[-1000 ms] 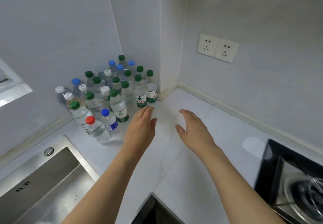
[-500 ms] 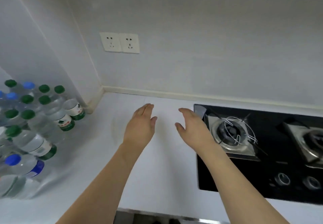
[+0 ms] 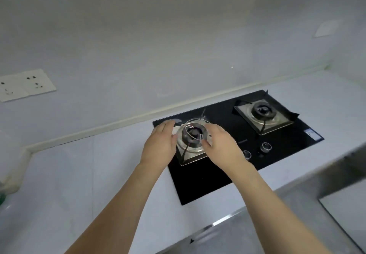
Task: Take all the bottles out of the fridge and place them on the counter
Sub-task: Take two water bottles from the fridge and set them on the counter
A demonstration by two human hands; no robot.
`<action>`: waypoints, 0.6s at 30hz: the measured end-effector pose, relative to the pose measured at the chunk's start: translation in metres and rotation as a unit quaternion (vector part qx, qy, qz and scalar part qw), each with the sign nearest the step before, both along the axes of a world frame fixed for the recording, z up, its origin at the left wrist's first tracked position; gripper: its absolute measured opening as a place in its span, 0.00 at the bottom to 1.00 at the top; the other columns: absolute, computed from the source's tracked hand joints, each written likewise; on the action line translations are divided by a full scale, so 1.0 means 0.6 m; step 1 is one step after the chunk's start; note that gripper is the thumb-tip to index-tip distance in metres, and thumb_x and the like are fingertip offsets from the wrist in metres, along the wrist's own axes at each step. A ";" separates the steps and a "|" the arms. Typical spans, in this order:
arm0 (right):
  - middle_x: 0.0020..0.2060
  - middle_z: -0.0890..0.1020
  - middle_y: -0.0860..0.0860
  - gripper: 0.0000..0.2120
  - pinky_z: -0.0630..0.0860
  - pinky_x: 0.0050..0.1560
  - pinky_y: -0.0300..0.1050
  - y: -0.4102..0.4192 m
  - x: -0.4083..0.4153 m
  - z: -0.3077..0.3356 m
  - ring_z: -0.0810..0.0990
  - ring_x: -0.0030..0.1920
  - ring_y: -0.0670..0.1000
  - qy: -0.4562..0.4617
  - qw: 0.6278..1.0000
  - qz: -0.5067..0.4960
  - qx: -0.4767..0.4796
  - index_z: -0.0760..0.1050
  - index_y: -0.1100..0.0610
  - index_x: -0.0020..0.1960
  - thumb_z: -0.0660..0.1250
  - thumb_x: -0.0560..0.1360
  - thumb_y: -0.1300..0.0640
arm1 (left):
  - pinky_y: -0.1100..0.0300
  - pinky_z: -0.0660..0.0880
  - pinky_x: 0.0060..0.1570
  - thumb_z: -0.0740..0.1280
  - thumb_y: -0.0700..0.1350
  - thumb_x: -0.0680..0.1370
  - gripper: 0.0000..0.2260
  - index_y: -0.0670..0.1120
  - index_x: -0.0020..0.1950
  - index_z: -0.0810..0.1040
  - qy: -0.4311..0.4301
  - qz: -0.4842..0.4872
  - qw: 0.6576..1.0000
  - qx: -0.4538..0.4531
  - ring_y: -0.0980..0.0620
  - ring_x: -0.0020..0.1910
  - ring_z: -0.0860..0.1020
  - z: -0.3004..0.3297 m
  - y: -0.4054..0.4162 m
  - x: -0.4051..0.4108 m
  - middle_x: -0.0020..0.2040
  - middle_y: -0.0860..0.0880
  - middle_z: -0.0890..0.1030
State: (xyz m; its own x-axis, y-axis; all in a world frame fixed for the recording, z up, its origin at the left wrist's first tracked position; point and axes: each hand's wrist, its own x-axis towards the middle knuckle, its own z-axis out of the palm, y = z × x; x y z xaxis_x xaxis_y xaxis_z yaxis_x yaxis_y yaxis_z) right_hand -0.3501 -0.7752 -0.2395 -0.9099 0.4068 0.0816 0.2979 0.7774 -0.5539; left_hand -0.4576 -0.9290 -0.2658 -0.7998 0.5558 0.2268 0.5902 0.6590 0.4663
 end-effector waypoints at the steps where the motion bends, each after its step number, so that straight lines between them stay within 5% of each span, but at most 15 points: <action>1: 0.62 0.75 0.49 0.19 0.71 0.55 0.40 0.015 0.016 0.001 0.76 0.60 0.50 0.001 1.000 -0.009 -0.001 0.69 0.54 0.68 0.64 0.78 0.57 | 0.58 0.65 0.67 0.61 0.46 0.82 0.20 0.45 0.73 0.67 0.001 -0.010 1.000 -0.003 0.48 0.70 0.68 0.001 0.019 0.010 0.72 0.48 0.71; 6: 0.70 0.71 0.51 0.24 0.70 0.65 0.45 0.116 0.130 0.001 0.71 0.68 0.51 -0.011 0.997 -0.081 -0.010 0.64 0.55 0.73 0.64 0.79 0.55 | 0.53 0.70 0.65 0.63 0.46 0.81 0.18 0.45 0.70 0.70 0.005 -0.071 0.997 0.000 0.48 0.67 0.71 0.009 0.146 0.088 0.68 0.48 0.74; 18: 0.72 0.68 0.51 0.24 0.63 0.68 0.43 0.347 0.445 -0.015 0.67 0.70 0.51 -0.007 0.974 -0.225 -0.023 0.62 0.55 0.75 0.61 0.80 0.55 | 0.57 0.69 0.62 0.64 0.46 0.80 0.19 0.45 0.70 0.70 0.022 -0.211 0.977 0.003 0.49 0.66 0.72 0.016 0.436 0.346 0.67 0.48 0.75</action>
